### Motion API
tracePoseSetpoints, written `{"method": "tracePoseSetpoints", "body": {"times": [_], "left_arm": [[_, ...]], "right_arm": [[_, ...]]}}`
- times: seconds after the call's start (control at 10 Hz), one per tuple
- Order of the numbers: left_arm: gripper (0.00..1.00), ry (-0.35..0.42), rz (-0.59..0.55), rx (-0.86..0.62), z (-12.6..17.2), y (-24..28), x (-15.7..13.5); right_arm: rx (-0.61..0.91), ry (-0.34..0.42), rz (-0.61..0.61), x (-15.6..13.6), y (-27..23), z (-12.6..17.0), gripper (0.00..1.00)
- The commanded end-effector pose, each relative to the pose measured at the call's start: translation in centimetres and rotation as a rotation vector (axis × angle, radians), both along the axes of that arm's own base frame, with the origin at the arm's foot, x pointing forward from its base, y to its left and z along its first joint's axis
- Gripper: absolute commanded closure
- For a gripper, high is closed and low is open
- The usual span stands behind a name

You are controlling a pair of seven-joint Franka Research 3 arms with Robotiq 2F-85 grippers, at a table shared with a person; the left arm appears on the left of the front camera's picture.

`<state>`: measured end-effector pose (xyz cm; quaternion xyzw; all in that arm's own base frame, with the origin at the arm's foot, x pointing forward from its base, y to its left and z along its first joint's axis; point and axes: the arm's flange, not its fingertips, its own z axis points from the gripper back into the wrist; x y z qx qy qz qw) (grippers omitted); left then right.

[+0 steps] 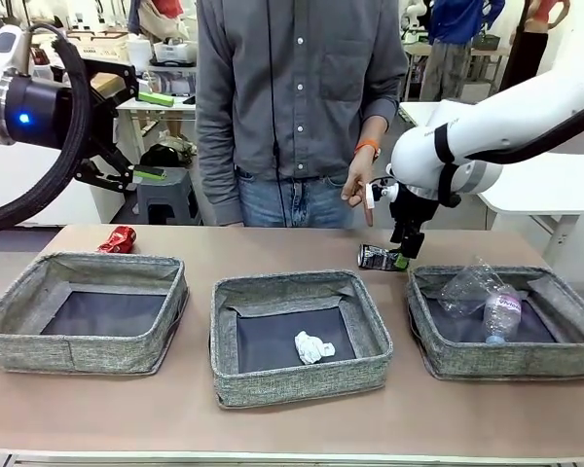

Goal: Sort the waste into the appropriate baskets.
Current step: Pick up the waste item pointed out by the person.

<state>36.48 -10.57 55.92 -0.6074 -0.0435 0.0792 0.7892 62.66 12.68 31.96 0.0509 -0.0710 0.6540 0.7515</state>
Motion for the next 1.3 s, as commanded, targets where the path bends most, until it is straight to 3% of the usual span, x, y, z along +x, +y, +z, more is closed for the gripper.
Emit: {"method": "tracePoseSetpoints", "body": {"times": [0.0, 0.6, 0.9, 1.0, 1.2], "left_arm": [[0.0, 0.001, 0.012, -0.024, 0.17, -0.22, -0.07], [0.0, 0.001, 0.012, -0.024, 0.17, -0.22, -0.07], [0.0, 0.001, 0.012, -0.024, 0.17, -0.22, -0.07], [0.0, 0.001, 0.012, -0.024, 0.17, -0.22, -0.07], [0.0, 0.001, 0.012, -0.024, 0.17, -0.22, -0.07]], "right_arm": [[0.017, 0.002, 0.043, 1.07, 0.19, -0.53, 0.0], [-0.013, 0.037, -0.001, 1.37, 0.46, -0.62, 0.0], [-0.036, 0.043, 0.026, 1.41, 0.58, -0.67, 0.93], [-0.041, 0.049, 0.03, 1.47, 0.65, -0.83, 1.0], [-0.054, 0.043, 0.035, 1.52, 0.68, -0.93, 1.0]]}}
